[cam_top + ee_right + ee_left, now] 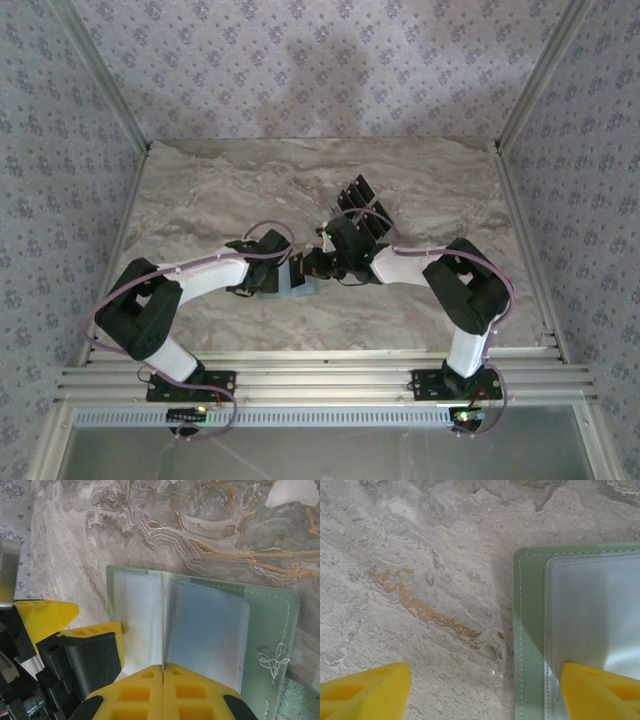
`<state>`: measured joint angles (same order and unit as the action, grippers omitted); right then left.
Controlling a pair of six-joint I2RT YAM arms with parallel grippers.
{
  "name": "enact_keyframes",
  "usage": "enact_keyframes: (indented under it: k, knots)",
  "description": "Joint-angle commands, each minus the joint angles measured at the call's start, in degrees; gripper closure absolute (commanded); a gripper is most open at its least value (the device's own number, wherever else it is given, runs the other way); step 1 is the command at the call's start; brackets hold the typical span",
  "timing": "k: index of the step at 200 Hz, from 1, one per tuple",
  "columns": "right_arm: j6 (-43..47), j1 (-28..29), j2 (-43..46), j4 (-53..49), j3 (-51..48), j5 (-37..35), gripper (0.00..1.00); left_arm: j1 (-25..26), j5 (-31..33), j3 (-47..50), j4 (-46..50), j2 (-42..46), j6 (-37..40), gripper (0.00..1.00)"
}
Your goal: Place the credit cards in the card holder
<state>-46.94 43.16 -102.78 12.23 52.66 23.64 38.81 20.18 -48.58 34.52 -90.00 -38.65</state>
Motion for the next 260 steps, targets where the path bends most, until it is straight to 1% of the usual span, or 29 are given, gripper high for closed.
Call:
enact_keyframes:
  k: [1, 77, 260]
  knots:
    - [-1.0, 0.3, -1.0, 2.4, -0.9, 1.3, 1.00, 0.0, 1.0, 1.8, 4.0, -0.7, 0.1, 0.21]
    - [-3.5, 0.3, -2.5, 7.6, -3.1, 2.8, 1.00, 0.0, 1.0, 1.9, 4.0, -0.8, 0.3, 0.22]
    - [-7.9, 1.0, -3.6, 13.7, -5.4, 4.4, 1.00, 0.0, 0.7, 1.8, 4.0, -0.7, 0.4, 0.22]
